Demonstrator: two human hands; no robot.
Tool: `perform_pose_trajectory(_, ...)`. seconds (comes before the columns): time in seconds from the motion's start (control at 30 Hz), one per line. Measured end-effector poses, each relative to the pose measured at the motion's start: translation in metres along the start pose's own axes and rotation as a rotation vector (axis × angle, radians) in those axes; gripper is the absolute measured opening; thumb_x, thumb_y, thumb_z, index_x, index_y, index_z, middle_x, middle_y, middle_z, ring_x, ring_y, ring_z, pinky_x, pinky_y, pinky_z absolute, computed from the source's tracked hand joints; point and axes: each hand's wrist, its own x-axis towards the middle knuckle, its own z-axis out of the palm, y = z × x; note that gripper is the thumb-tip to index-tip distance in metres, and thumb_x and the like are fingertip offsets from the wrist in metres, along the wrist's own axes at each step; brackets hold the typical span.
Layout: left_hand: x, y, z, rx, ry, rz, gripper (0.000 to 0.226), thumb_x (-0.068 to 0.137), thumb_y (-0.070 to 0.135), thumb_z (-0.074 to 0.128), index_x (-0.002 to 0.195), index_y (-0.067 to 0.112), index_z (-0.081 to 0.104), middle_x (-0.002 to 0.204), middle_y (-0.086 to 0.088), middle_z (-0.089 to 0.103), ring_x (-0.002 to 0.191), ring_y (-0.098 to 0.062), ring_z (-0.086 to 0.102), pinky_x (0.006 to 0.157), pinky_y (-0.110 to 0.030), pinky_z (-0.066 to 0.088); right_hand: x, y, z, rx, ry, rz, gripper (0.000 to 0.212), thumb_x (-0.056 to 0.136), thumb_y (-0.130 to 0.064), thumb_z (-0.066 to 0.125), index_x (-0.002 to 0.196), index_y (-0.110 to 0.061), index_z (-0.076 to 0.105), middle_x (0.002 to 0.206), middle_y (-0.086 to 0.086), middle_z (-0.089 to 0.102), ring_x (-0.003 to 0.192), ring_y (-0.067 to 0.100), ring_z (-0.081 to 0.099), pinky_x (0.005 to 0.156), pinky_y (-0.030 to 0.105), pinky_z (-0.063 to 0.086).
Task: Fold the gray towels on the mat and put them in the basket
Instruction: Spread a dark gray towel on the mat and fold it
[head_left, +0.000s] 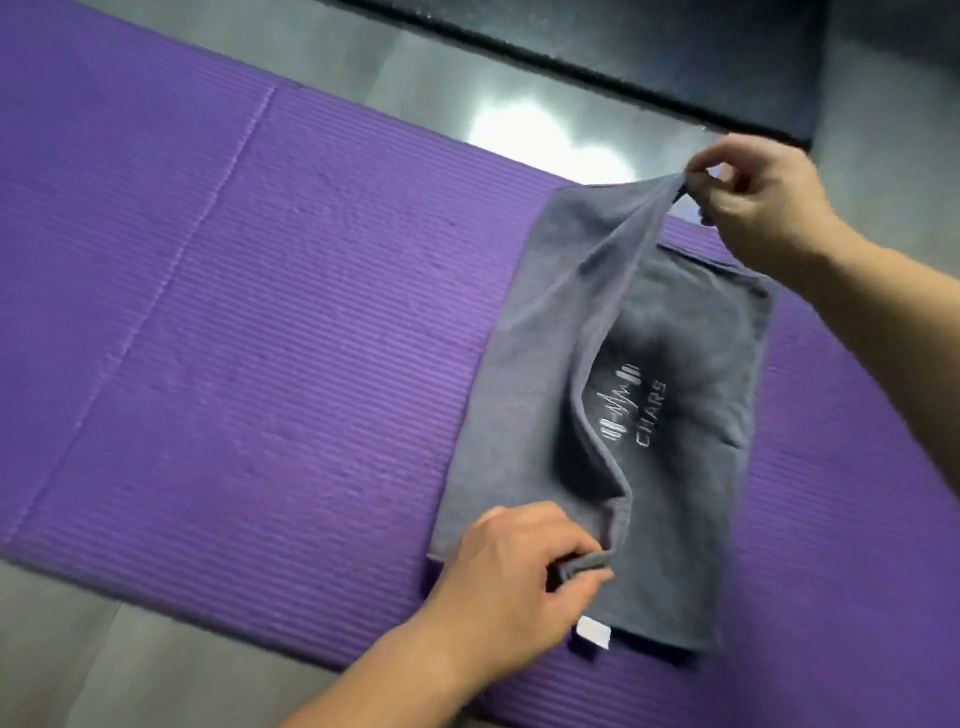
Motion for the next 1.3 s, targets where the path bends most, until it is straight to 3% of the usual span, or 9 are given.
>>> perform_pose_trajectory(0.1,0.006,0.010,0.028,0.050,-0.106,0.066,0.021,0.088,0.047,0.063,0.090,0.029,0.073,0.084,0.011,0.068,0.079,-0.006,0.064,0.075,-0.032,0.049,-0.021,0.032,-0.015,0.200,0.021,0.156,0.012,0.094,-0.016,0.059,0.087,-0.023,0.066,0.063,0.010,0.057,0.054,0.014,0.059,0.052,0.024,0.051)
perform_pose_trajectory(0.27,0.010,0.029,0.076,0.173,-0.184,0.151,0.026,0.090,0.050,0.060,0.085,0.027,0.072,0.078,0.008,0.066,0.074,-0.012,0.061,0.072,-0.033,0.050,-0.052,0.091,-0.024,0.523,0.113,0.441,0.018,0.091,-0.013,0.058,0.075,-0.020,0.061,0.070,0.000,0.056,0.057,0.013,0.056,0.052,0.027,0.051)
perform_pose_trajectory(0.53,0.009,0.032,0.117,0.406,-0.208,0.140,0.039,0.090,0.057,0.049,0.076,0.025,0.066,0.072,0.007,0.061,0.068,-0.017,0.060,0.069,-0.035,0.052,-0.069,0.132,0.004,0.476,0.176,0.571,0.018,0.083,-0.014,0.059,0.095,-0.024,0.066,0.094,0.002,0.067,0.068,0.011,0.057,0.056,0.023,0.046)
perform_pose_trajectory(0.63,0.018,0.035,0.115,0.444,-0.255,0.078,0.044,0.093,0.064,0.044,0.085,0.025,0.063,0.083,0.004,0.061,0.081,-0.022,0.060,0.077,-0.037,0.048,-0.076,0.130,0.008,0.406,0.156,0.570,0.042,0.083,-0.018,0.062,0.125,-0.021,0.062,0.118,0.002,0.065,0.099,0.018,0.065,0.083,0.031,0.056)
perform_pose_trajectory(0.7,0.036,0.024,0.099,0.446,-0.098,0.076,0.035,0.091,0.054,0.050,0.098,0.024,0.067,0.098,-0.001,0.061,0.090,-0.026,0.060,0.079,-0.042,0.051,-0.091,0.121,0.006,0.324,0.149,0.559,0.053,0.082,-0.023,0.065,0.134,-0.022,0.055,0.125,0.003,0.062,0.108,0.019,0.063,0.098,0.034,0.052)
perform_pose_trajectory(0.8,0.083,-0.005,0.056,0.522,0.252,-0.145,0.042,0.085,0.042,0.056,0.117,0.016,0.063,0.116,-0.012,0.057,0.104,-0.035,0.057,0.088,-0.049,0.052,-0.135,0.107,0.012,0.343,0.150,0.643,0.055,0.081,-0.026,0.070,0.133,-0.021,0.052,0.103,-0.005,0.062,0.097,0.022,0.065,0.092,0.042,0.055)
perform_pose_trajectory(0.93,0.142,-0.030,0.002,0.386,0.243,-0.530,0.049,0.088,0.037,0.070,0.127,0.012,0.055,0.116,-0.013,0.059,0.114,-0.033,0.055,0.100,-0.042,0.045,-0.204,0.102,0.029,0.467,0.159,0.786,0.062,0.072,-0.033,0.077,0.128,-0.018,0.055,0.099,0.000,0.063,0.086,0.022,0.065,0.090,0.055,0.056)
perform_pose_trajectory(1.1,0.184,-0.025,-0.007,0.185,0.244,-0.542,0.049,0.086,0.034,0.078,0.124,0.015,0.054,0.091,0.003,0.062,0.088,-0.021,0.063,0.081,-0.033,0.048,-0.250,0.095,0.044,0.547,0.091,0.891,0.050,0.082,-0.020,0.080,0.124,-0.014,0.053,0.085,-0.002,0.060,0.075,0.019,0.062,0.071,0.043,0.058)
perform_pose_trajectory(1.3,0.226,-0.021,-0.007,0.114,0.223,-0.605,0.027,0.080,0.037,0.083,0.091,0.015,0.069,0.084,0.001,0.070,0.075,-0.018,0.064,0.064,-0.029,0.045,-0.252,0.087,0.047,0.277,-0.086,0.780,0.017,0.085,-0.028,0.072,0.081,-0.014,0.065,0.073,-0.002,0.070,0.073,0.020,0.065,0.069,0.036,0.050)
